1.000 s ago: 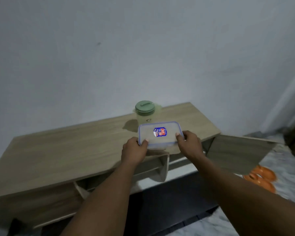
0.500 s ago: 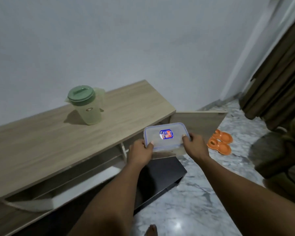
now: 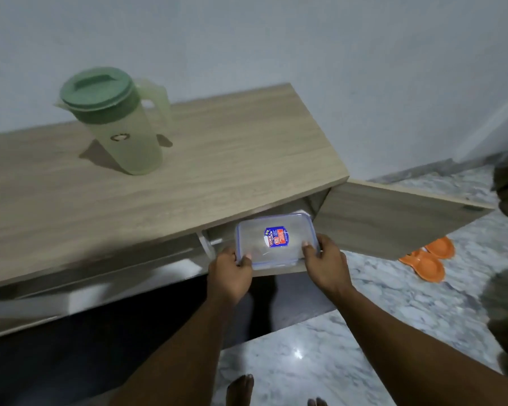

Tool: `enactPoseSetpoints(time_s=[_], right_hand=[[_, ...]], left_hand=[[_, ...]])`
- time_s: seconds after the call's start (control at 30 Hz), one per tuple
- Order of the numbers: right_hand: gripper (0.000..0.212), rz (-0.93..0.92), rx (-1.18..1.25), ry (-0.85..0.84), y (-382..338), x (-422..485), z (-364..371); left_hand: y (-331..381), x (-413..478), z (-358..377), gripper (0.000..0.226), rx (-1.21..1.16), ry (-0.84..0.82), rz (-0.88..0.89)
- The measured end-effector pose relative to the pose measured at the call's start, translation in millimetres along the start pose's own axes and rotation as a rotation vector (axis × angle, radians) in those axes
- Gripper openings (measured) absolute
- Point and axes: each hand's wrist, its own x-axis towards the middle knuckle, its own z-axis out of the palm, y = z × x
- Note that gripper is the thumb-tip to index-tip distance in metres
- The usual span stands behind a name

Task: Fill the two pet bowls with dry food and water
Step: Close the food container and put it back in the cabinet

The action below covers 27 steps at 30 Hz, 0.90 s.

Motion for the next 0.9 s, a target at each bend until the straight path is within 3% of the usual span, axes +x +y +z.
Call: enactPoseSetpoints(time_s=[0.17,0.37,0.6,0.73,0.83,0.9], right_hand=[[0.033,-0.149,-0.017,-0.004,20,73,29],[0.035,-0.273,-0.007,0.023,37,137,55],[0.048,-0.382,0.004,0.057,47,151,74],[0.050,-0.399,0.007,0.018,49,155,78],[0.059,-0.529,-0.093,0.121,59,141,80],[0.065,-0.738,-0.287,0.241,73,129,79]], left_hand=[[-16,50,36,0.030,0.101,0.178,-0.025],[-25,86,72,0.016,-0.039,0.310,0.046],[-35,103,80,0.030,-0.017,0.364,0.027],[-37,102,91,0.029,-0.046,0.428,0.107],[-45,92,104,0.032,0.211,0.593,0.280],[-55,81,114,0.053,0.497,0.626,0.407]])
